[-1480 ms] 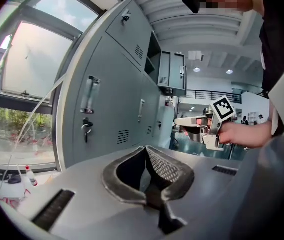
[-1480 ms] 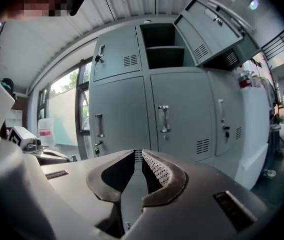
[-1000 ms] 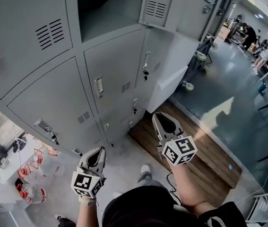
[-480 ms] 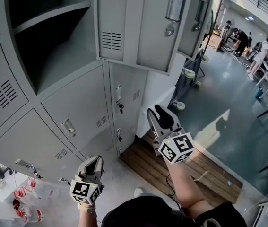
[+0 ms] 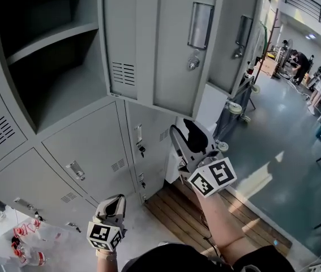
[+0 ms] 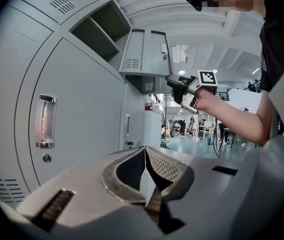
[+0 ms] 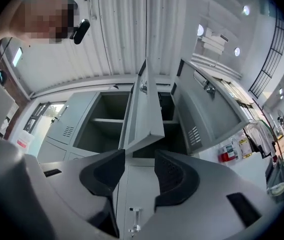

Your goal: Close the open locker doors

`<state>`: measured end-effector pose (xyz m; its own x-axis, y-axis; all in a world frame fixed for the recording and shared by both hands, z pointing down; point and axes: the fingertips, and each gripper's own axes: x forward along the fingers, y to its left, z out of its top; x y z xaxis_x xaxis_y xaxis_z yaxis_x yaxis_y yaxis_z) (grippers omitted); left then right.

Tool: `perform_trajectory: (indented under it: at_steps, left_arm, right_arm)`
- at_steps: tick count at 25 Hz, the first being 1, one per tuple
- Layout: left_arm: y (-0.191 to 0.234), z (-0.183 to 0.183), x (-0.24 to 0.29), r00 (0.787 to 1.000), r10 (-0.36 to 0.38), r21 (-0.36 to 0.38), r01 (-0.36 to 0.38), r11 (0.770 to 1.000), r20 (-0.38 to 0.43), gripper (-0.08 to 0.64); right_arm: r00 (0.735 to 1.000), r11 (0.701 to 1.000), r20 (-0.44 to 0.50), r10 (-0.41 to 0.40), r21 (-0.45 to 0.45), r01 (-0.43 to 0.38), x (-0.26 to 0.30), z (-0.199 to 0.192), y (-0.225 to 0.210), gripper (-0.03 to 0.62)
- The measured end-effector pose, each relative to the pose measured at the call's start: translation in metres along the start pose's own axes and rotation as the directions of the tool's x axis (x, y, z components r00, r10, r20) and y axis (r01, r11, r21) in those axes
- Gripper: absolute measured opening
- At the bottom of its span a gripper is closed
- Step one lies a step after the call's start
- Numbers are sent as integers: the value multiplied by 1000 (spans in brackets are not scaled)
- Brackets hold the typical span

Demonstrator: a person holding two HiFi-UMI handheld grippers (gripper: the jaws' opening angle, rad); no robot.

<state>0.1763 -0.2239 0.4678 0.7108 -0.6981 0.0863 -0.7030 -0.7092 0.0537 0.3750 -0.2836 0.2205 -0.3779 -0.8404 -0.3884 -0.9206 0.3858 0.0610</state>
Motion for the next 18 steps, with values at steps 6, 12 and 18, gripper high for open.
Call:
perform_trajectory:
  at_steps: [6, 12, 18]
  left_arm:
    - [11, -4, -7, 1000, 25, -8, -25, 1000, -19, 23]
    - [21, -1, -16, 1000, 10, 0, -10, 1000, -17, 23]
    - [33, -3, -36, 1000, 11, -3, -11, 1000, -15, 23]
  right_arm:
    - [999, 1000, 45, -5, 26, 4, 17, 11, -4, 189]
    - [997, 999, 63, -36, 42, 34, 17, 12, -3, 150]
    - [996, 998, 78, -53, 47, 49, 13, 15, 16, 139]
